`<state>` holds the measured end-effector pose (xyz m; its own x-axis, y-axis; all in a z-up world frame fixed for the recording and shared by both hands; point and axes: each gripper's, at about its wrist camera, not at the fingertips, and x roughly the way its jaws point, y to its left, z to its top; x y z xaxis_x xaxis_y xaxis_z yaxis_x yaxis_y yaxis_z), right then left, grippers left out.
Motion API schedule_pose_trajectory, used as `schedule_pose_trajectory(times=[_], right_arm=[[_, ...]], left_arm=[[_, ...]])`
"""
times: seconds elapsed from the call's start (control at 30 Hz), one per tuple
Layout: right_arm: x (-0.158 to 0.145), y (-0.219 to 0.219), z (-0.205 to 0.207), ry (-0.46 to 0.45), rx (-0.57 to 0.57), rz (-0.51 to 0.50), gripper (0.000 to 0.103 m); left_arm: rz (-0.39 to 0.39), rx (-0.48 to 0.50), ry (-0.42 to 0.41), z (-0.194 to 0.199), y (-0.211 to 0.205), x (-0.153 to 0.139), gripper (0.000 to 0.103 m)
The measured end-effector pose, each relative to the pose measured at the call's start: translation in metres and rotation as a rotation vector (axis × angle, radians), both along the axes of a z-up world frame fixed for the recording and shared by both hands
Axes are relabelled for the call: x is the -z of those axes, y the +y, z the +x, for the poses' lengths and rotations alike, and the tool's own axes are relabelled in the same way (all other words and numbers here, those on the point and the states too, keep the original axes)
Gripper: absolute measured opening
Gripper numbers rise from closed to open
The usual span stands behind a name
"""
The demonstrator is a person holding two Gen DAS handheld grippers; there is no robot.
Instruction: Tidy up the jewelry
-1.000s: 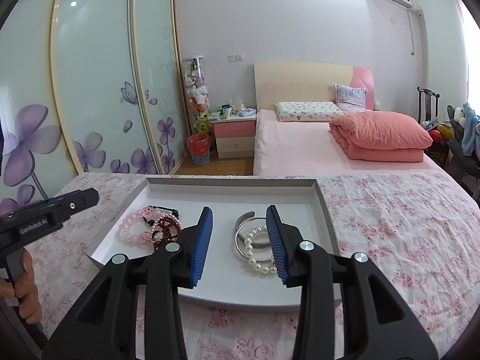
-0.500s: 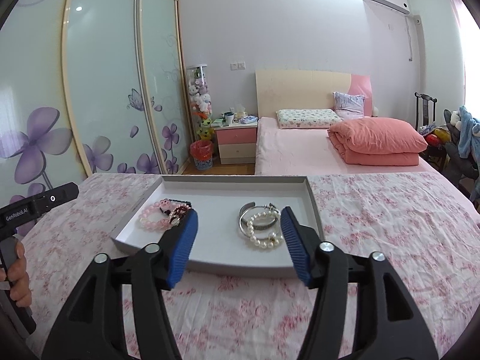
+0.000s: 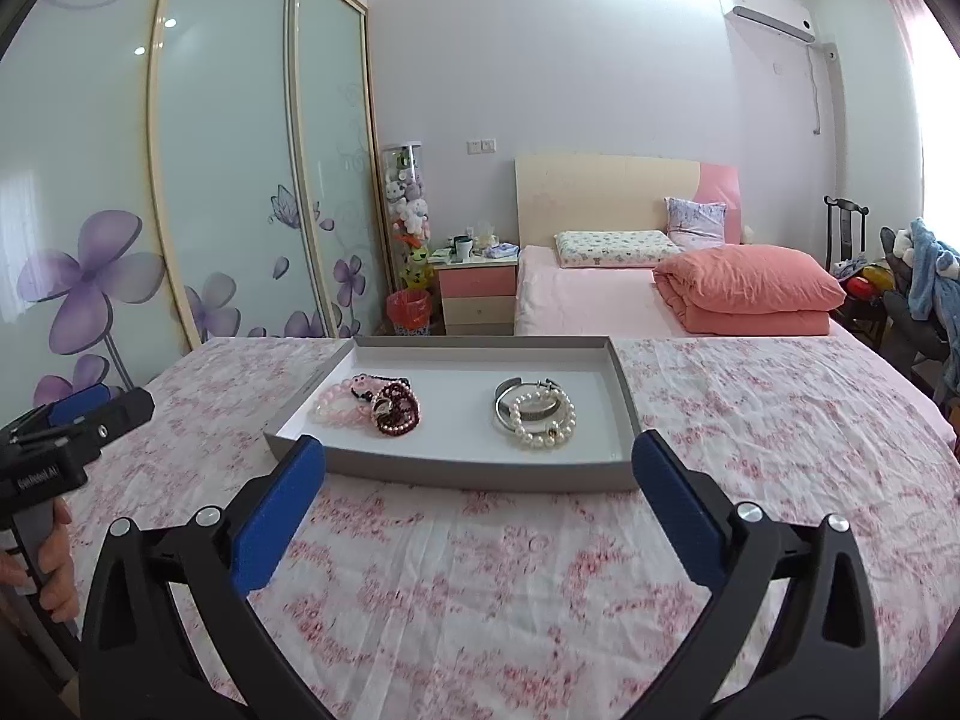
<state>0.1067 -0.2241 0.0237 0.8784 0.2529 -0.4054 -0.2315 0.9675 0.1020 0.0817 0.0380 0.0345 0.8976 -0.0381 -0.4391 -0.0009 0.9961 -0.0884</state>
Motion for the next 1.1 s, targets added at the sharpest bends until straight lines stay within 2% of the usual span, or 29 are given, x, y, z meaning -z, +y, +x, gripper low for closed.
schedule_pose_trajectory(times=[0.53,1.1], right_arm=[[0.009,0.000,-0.033,-0.020,0.030,0.000,0.101],[0.015,-0.005,-0.033,-0.003,0.044,0.008,0.101]], left_arm=[[0.091,-0.042,-0.038,-0.027,-0.015,0.013,0.099],[0.093,-0.024,-0.040,-0.036,-0.022,0.017,0.099]])
